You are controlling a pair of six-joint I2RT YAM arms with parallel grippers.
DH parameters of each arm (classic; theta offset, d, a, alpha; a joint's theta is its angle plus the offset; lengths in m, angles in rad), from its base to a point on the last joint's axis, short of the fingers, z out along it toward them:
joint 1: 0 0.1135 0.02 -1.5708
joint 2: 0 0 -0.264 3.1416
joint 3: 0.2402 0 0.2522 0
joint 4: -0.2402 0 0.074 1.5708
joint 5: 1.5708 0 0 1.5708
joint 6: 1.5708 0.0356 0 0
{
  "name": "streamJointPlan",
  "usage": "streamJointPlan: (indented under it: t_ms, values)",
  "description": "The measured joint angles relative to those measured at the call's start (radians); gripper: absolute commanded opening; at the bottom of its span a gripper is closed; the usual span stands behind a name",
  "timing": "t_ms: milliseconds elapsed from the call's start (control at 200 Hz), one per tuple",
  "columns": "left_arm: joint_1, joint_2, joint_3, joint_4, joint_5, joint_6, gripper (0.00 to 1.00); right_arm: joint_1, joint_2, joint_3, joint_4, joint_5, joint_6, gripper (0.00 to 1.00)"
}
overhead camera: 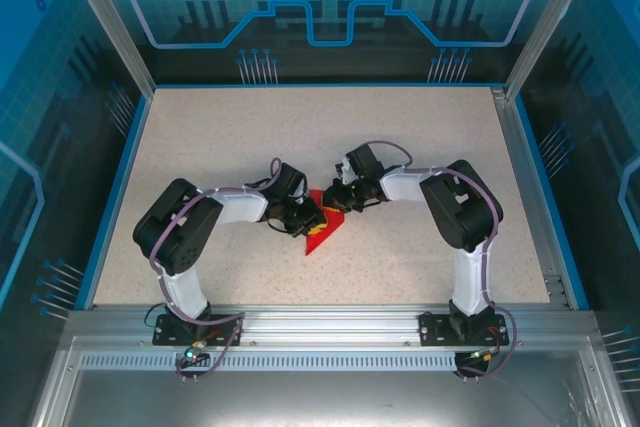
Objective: Fold a paper plane with a square sheet of paper (pick it up from the middle)
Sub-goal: Fourth fold the wing at the center of the table.
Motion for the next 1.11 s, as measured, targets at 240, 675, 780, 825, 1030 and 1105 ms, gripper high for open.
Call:
streamJointPlan:
  t_ms: [240, 675, 780, 825, 1030, 1105]
  values:
    - [-0.003, -0.043, -0.077, 0.054, 0.002, 0.043, 0.16, 0.008, 0.002, 0.000, 0.000, -0.006, 0.000, 0.13]
    - [-0.005, -0.122, -0.164, 0.057, 0.006, 0.052, 0.18, 0.009, 0.002, 0.000, 0.000, -0.010, 0.000, 0.13]
    - [-0.005, -0.138, -0.175, 0.037, 0.011, 0.057, 0.18, 0.009, 0.002, 0.000, 0.000, -0.010, 0.000, 0.13]
    - [-0.005, -0.148, -0.181, 0.025, 0.013, 0.060, 0.19, 0.009, 0.002, 0.000, 0.000, -0.010, 0.000, 0.13]
    - [-0.005, -0.184, -0.207, -0.040, 0.051, 0.115, 0.21, 0.009, 0.002, 0.000, 0.000, -0.010, 0.000, 0.13]
    - [-0.005, -0.184, -0.207, -0.056, 0.068, 0.140, 0.21, 0.009, 0.002, 0.000, 0.000, -0.010, 0.000, 0.13]
